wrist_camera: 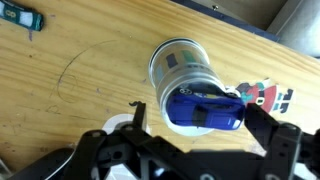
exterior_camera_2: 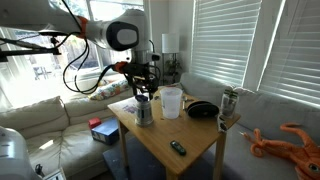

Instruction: Remove the metallic cup from the frost cup and put it on the table facing down, pick up the small toy car and put it on the metallic cup bottom facing up

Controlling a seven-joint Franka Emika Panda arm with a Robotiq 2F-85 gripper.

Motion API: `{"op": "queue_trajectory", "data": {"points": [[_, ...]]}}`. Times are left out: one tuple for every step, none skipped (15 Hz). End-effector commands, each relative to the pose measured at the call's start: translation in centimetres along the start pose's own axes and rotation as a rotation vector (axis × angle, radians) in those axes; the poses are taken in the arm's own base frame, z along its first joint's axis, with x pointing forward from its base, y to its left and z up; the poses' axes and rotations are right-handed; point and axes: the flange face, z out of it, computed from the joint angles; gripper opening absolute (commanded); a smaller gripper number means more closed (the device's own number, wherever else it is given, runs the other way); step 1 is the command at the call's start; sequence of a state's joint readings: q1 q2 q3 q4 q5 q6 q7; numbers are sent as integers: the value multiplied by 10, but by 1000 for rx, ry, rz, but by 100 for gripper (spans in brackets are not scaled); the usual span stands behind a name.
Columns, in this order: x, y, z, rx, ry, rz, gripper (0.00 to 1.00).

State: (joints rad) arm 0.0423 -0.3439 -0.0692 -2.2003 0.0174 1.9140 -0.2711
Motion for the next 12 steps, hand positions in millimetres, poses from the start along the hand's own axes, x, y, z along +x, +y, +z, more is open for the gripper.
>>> {"op": "queue_trajectory", "data": {"points": [[3,4,-23,-3,15,-4,100],[3,4,-31,-5,28,1,100],[3,4,-39,-11,41,9,100],[2,4,-50,-13,55,25,100],[2,5,-58,-17,69,37,100],[0,5,-72,-30,85,75,100],[-1,6,-81,-32,99,98,100],[-4,6,-95,-40,117,139,100],[-7,7,-106,-51,135,185,100],[-9,7,-119,-68,156,258,100],[-12,7,-130,-77,173,308,100],[-15,5,-140,-93,186,359,100]]}}
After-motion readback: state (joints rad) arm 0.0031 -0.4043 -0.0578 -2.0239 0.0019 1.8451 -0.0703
